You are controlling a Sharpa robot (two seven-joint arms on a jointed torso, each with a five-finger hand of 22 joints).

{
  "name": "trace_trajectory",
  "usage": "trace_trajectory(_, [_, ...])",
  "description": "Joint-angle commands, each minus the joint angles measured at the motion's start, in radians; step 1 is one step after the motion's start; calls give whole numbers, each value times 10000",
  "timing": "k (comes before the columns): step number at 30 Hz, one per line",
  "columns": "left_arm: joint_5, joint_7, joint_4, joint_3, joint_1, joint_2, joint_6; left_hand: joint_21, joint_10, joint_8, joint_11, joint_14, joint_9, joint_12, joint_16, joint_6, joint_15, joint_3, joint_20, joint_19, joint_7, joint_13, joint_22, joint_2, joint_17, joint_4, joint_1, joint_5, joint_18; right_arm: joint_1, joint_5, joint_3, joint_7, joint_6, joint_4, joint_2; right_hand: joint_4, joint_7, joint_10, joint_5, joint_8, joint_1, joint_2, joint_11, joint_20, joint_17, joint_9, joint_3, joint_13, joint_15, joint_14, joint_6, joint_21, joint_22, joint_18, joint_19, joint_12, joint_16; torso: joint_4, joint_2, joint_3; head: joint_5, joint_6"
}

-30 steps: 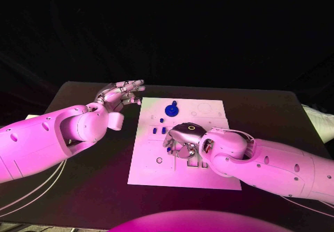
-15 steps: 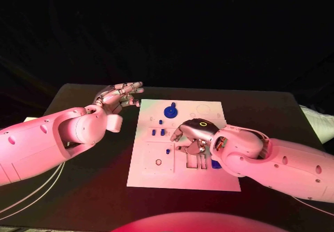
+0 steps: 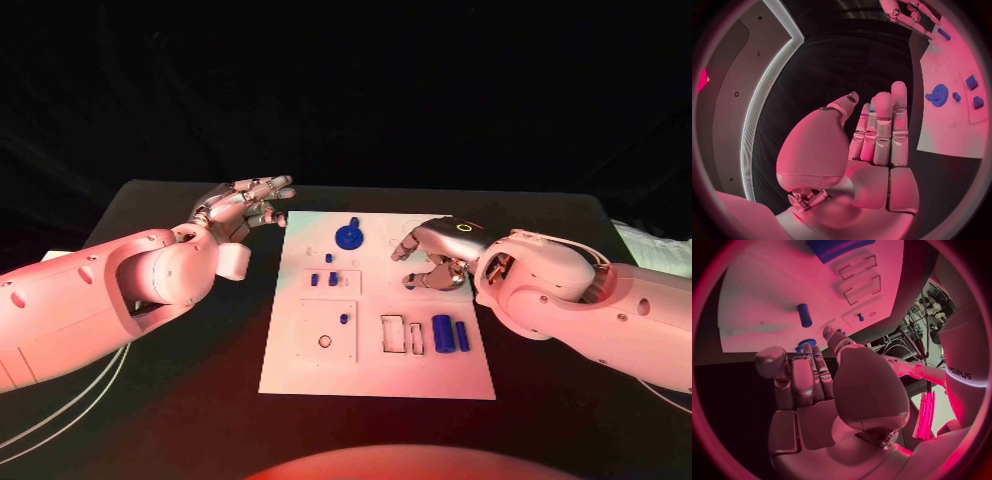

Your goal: Assemble the parts on the task board

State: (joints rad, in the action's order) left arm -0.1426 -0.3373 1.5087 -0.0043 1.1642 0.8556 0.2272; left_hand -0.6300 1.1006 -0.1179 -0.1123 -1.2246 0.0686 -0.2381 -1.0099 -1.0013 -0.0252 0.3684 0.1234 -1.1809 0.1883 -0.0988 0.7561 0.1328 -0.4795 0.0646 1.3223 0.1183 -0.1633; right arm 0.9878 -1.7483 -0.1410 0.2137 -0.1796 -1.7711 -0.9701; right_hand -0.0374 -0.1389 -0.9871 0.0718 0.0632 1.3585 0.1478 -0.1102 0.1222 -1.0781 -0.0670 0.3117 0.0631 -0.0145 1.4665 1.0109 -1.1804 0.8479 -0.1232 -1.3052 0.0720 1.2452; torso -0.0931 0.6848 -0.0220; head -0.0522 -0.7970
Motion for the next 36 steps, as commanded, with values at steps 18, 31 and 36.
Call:
trace_trajectory(18, [72, -3, -10, -14, -6, -20, -219, 55, -81, -25, 13, 47, -14, -49, -9, 72, -1, -51, 20, -53, -14, -14, -9, -21, 9, -23, 40, -17, -189, -38, -586, 21, 314, 1542, 309, 107, -68, 38, -948, 51, 50, 393, -371, 209, -112, 24, -34, -95, 22, 108, 244, 365, 41, 12, -59, -46, 625, 28, -10, 19, -1, 24, -25])
trace_trajectory(31, [87, 16, -22, -18, -16, -24, -245, 55, -81, -25, 13, 47, -14, -49, -9, 72, -1, -51, 20, -53, -14, -14, -9, -21, 9, -23, 40, -17, -189, -48, -522, 29, 266, 1561, 373, 216, -126, 60, -1542, -19, 110, 522, -584, 338, -228, -17, -70, 322, 10, 227, 266, 796, -3, 79, -42, -125, 675, 86, -9, 14, 5, 4, -69])
trace_trajectory(36, [93, 22, -20, -19, -17, -20, -248, 55, -81, -25, 13, 47, -14, -49, -9, 72, -1, -51, 20, -53, -14, -14, -9, -21, 9, -23, 40, -17, -189, -57, -466, 29, 214, 1245, 359, 278, -146, 96, -1778, -132, 157, 575, -708, 393, -277, -80, -96, 581, 16, 277, 284, 1026, -58, 165, -27, -182, 651, 144, -6, 15, 5, -12, -94])
